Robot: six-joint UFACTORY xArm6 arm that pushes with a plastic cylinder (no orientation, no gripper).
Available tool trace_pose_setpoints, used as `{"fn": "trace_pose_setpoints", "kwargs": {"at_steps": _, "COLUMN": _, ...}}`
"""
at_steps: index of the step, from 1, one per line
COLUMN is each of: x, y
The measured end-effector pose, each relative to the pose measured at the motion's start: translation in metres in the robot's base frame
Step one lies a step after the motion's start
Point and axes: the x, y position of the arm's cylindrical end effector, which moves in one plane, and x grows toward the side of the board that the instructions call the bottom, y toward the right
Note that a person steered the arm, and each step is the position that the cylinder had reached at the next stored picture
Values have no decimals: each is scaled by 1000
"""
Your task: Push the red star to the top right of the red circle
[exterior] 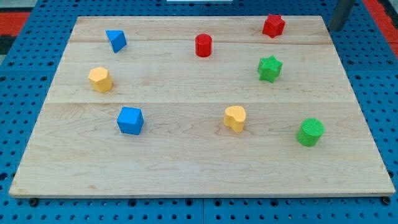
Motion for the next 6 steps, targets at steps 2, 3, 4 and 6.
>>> {"fn": "trace_pose_setpoints", "kwargs": {"at_steps": 2, "x": -28, "y": -81}}
{"fn": "trace_pose_setpoints", "kwargs": {"at_steps": 3, "x": 9, "y": -139}}
{"fn": "trace_pose_setpoints", "kwargs": {"at_steps": 4, "x": 17, "y": -198}}
{"fn": "trace_pose_setpoints", "kwargs": {"at_steps": 6, "x": 68, "y": -267}}
